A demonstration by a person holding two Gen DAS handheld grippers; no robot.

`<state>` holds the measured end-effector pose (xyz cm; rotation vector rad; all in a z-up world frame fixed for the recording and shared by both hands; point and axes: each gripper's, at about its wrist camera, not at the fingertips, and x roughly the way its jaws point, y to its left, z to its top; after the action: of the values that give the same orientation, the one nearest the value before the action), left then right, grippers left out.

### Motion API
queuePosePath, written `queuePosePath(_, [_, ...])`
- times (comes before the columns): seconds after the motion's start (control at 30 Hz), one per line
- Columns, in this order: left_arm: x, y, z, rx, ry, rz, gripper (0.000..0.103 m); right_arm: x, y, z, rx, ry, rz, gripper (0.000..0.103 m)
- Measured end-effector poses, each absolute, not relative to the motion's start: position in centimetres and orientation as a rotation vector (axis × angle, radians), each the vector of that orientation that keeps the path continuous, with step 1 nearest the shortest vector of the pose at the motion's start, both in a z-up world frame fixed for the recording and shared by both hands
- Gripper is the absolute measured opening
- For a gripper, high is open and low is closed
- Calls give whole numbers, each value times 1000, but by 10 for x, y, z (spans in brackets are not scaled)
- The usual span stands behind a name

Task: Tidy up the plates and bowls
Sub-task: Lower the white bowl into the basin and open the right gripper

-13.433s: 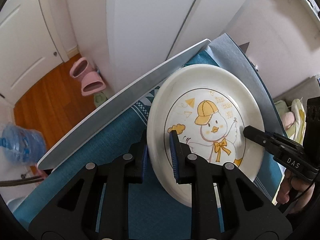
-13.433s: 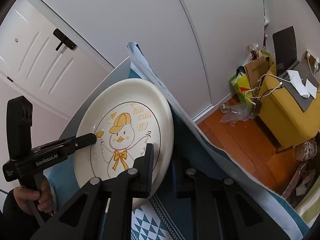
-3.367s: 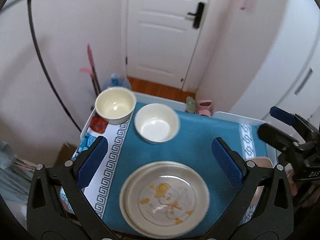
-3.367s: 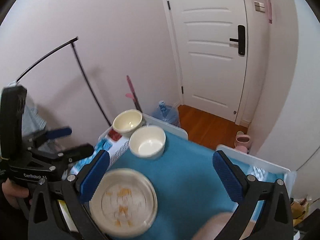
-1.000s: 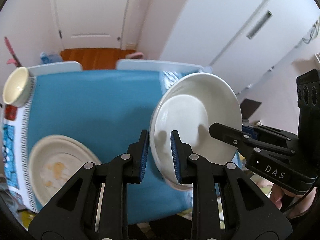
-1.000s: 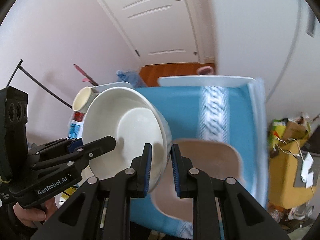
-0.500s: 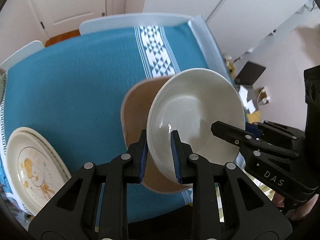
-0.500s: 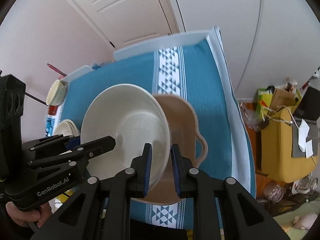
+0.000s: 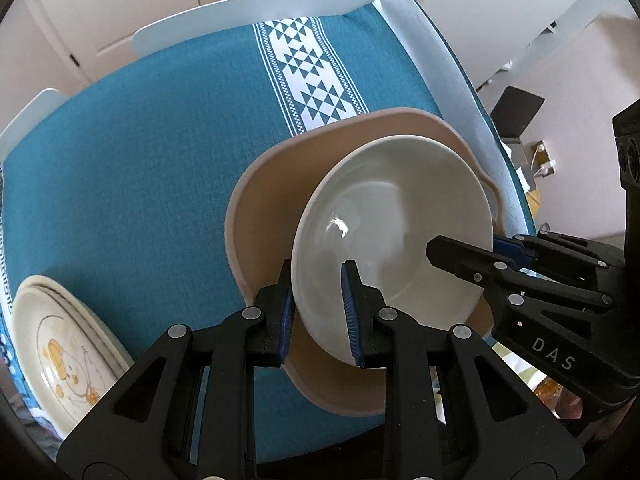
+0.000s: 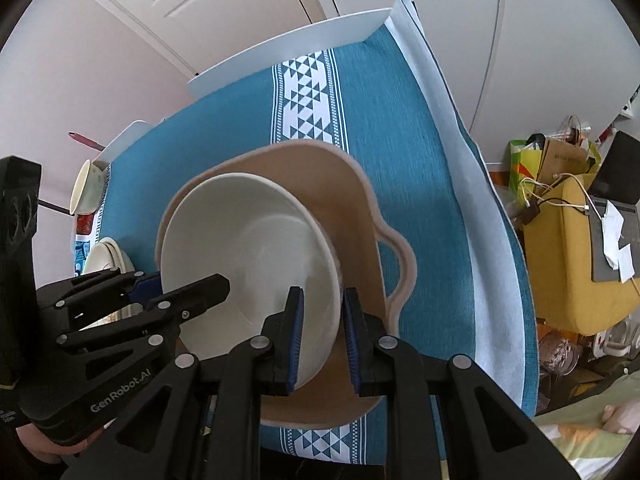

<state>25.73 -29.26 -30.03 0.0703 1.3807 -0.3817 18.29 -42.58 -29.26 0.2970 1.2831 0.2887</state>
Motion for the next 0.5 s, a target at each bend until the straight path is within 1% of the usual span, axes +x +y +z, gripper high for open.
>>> queuePosePath(0.5, [260, -295, -288, 81, 1355, -374, 20, 187, -422, -285, 228, 1370, 240, 18])
